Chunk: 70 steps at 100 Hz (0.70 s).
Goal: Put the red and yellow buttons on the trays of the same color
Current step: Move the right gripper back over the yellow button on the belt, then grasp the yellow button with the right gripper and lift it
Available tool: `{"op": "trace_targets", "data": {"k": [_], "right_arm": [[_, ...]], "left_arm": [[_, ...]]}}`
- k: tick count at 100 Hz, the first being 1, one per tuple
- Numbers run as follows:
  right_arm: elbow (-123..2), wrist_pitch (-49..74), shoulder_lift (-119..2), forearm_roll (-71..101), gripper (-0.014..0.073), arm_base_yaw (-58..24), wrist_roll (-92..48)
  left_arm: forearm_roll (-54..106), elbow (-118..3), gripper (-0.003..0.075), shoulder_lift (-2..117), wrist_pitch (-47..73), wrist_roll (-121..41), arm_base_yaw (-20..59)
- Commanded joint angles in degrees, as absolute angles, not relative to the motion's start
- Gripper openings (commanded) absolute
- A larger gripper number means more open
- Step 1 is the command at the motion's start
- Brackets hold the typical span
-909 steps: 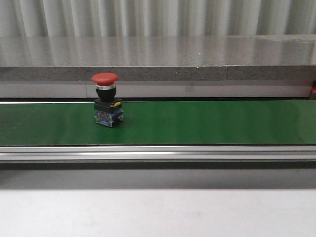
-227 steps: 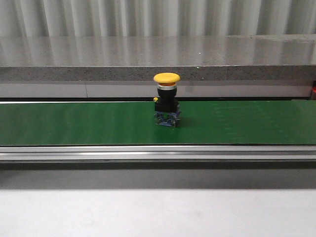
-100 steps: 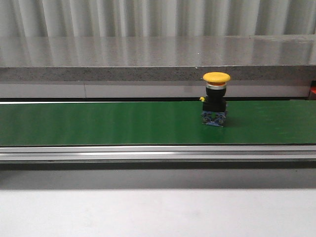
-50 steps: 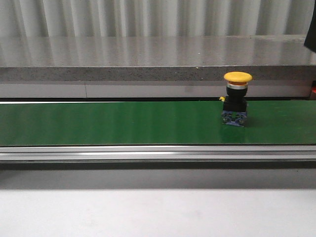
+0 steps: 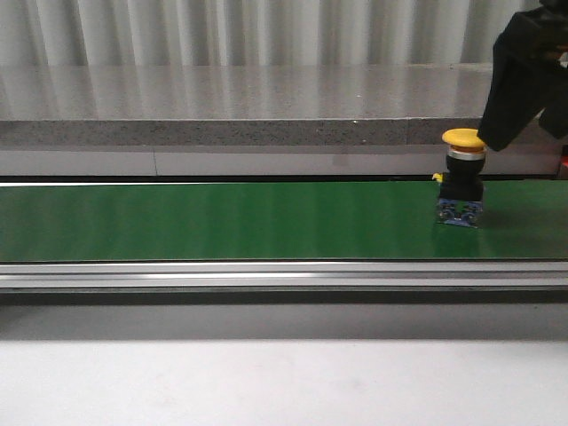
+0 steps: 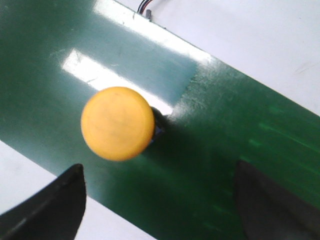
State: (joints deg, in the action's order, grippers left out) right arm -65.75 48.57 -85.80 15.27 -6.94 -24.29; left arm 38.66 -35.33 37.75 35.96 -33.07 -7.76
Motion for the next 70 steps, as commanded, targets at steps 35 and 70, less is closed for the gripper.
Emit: {"op": "trace_targets", "data": {"k": [35, 70], "right_arm": [[-66.88, 43.31, -88.85, 18.19, 0.0445, -7.14, -24.89], [-66.88, 46.92, -86.58, 17.75, 0.0120, -5.22, -20.76]], "left_arm": [[40.94, -36.81, -0.0020, 37.64, 32.84, -33.04, -7.45], [40.94, -36.81, -0.0020, 37.64, 32.84, -33.04, -7.45]]}}
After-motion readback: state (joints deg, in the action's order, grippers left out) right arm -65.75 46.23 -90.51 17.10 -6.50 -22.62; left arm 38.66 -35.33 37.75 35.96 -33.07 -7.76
